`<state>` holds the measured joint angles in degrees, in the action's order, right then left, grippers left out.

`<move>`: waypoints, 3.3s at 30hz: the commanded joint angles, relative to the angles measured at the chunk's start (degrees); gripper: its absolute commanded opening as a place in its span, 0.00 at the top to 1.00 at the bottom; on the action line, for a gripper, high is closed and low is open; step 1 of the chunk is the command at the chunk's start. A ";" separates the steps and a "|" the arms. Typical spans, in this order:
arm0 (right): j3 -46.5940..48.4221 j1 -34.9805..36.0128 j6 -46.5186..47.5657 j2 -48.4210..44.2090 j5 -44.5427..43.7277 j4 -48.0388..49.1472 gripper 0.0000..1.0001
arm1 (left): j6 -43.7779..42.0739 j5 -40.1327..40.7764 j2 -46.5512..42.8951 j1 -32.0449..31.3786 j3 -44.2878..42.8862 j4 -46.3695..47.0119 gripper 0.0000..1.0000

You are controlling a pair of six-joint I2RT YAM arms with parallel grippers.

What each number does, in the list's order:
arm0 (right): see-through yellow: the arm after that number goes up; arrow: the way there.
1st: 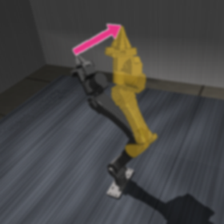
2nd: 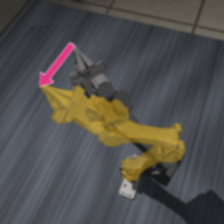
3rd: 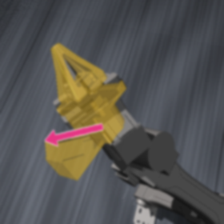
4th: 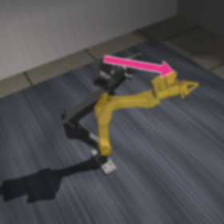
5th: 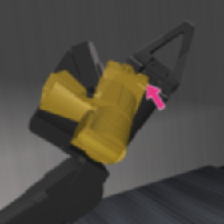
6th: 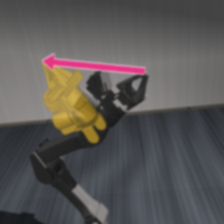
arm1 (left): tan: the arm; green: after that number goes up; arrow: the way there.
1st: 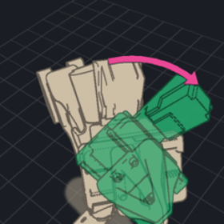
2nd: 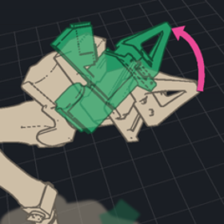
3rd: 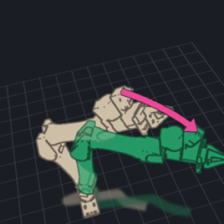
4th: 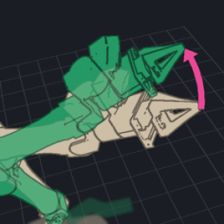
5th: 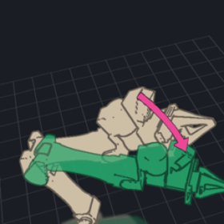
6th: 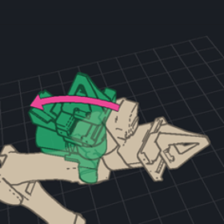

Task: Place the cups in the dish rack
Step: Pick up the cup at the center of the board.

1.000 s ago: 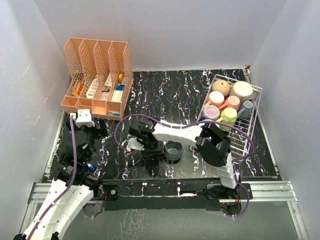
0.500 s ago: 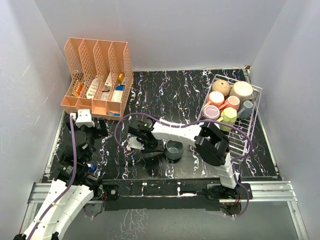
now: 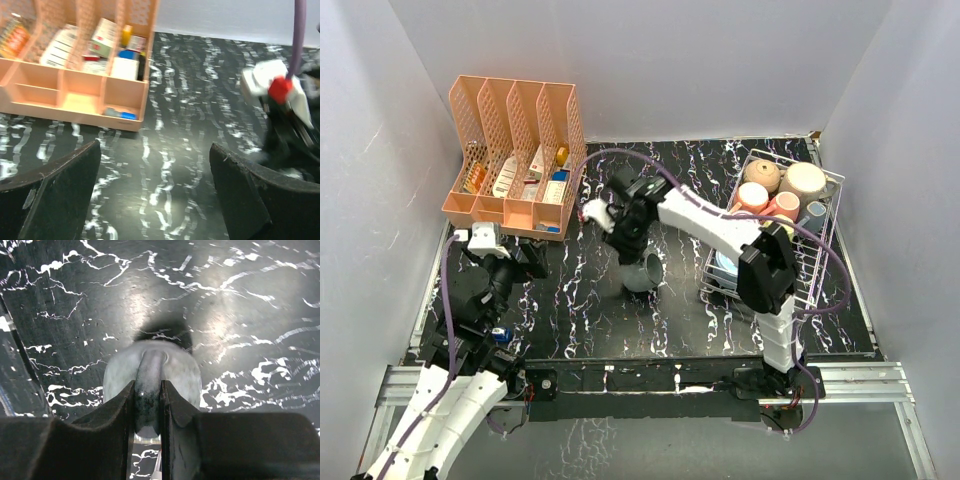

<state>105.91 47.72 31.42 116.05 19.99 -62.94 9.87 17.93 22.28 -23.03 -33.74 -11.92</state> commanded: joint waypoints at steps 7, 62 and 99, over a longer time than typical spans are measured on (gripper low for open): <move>-8.86 -14.35 -12.08 -12.47 21.45 18.36 0.92 | 26.34 -22.89 -1.40 0.17 4.10 1.88 0.13; -45.71 -25.59 -78.26 -26.15 23.61 76.89 0.92 | 21.75 25.05 57.45 -36.81 -6.72 36.80 0.09; -53.46 -29.44 -104.61 -30.15 31.49 92.63 0.92 | 7.98 29.05 74.79 -35.41 -7.85 76.54 0.79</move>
<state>52.84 18.46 -70.13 90.28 48.14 20.56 20.62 46.72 99.22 -59.35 -40.86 57.65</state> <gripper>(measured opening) 0.161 0.290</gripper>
